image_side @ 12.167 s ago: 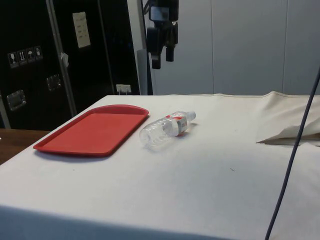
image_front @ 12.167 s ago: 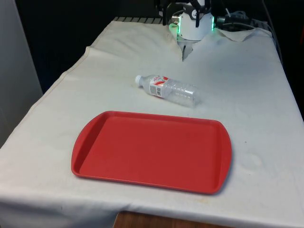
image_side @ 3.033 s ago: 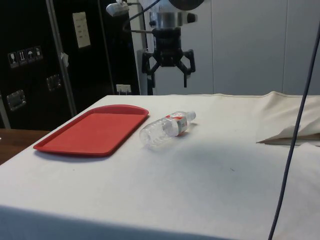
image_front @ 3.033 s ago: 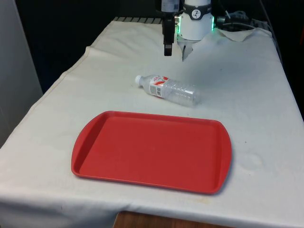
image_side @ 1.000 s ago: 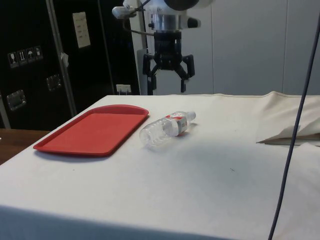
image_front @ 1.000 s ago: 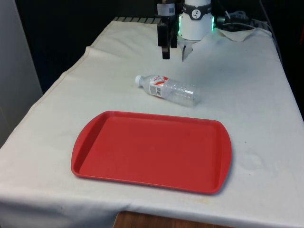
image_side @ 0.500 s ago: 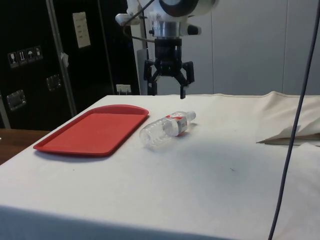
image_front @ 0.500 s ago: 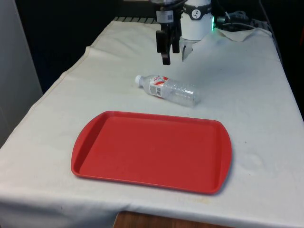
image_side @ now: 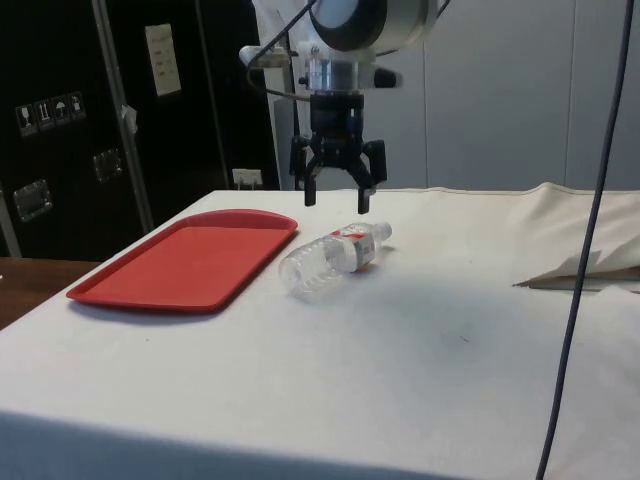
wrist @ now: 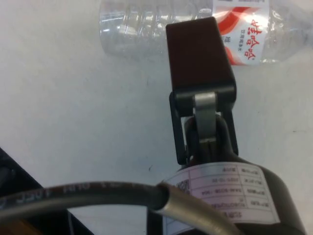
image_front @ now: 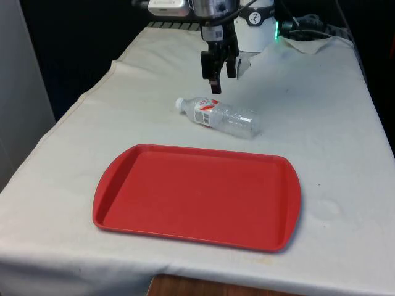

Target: Place the bottle upright on the tray.

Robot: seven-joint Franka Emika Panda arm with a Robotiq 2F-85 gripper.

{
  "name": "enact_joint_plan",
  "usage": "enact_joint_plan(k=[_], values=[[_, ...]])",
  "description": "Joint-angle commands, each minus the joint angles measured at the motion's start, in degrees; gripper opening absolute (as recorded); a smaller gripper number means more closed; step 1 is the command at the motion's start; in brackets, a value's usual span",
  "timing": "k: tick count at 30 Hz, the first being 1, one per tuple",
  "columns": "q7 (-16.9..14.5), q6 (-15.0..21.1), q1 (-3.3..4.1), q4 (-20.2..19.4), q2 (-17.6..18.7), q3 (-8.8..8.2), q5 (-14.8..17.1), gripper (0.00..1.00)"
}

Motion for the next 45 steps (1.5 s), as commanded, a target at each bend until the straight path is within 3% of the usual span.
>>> enact_joint_plan(k=[1,3,4,13,30,31,45], values=[[-0.11,0.80,0.00,0.17,0.34,0.34,1.43,1.00],[0.00,0.00,0.06,0.23,0.40,0.00,0.74,1.00],[-0.06,0.92,0.00,0.29,0.80,0.29,2.12,1.00],[0.00,0.23,0.06,0.69,1.32,0.00,3.72,1.00],[0.97,3.15,0.11,0.34,1.60,0.00,7.10,1.00],[0.52,2.01,0.06,0.52,1.43,-0.06,6.53,1.00],[1.60,5.90,0.11,0.40,4.47,0.34,9.97,1.00]])
